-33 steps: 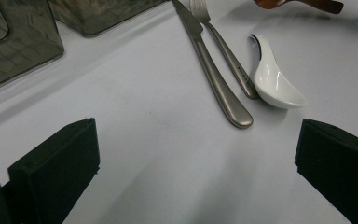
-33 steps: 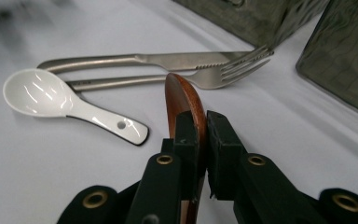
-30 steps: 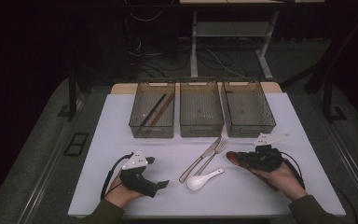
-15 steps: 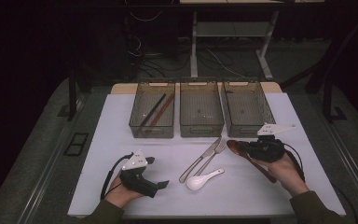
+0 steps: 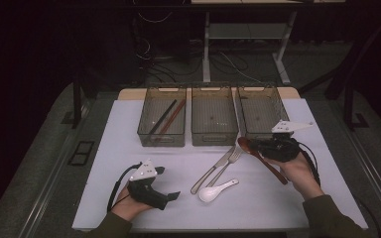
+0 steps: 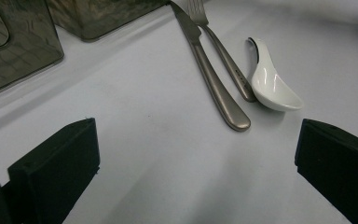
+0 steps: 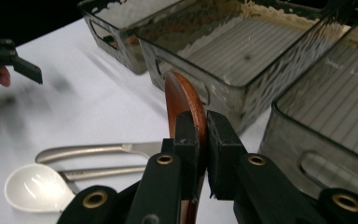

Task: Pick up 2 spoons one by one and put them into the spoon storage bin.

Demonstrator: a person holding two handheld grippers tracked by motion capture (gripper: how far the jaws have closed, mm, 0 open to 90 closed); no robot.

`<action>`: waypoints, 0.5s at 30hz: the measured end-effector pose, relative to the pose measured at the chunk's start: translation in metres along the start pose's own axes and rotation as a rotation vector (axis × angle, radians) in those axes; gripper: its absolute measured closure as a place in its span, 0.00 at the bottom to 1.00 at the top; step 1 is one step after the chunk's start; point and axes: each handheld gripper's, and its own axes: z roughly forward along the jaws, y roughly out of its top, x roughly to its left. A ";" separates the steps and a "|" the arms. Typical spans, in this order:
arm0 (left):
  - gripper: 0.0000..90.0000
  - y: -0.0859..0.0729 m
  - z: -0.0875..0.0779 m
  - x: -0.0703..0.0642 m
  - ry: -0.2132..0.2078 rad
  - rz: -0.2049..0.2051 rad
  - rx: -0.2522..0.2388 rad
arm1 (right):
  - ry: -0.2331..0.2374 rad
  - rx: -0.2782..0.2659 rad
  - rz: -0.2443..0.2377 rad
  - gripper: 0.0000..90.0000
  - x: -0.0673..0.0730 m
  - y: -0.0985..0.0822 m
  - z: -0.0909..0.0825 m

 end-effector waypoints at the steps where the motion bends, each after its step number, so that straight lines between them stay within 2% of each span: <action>1: 0.00 0.000 0.000 0.000 0.000 0.001 0.001 | 0.001 -0.001 -0.005 0.92 0.000 0.002 0.001; 15: 0.00 -0.001 0.000 0.001 0.000 0.015 0.003 | 0.005 -0.041 -0.019 0.92 -0.003 0.030 0.019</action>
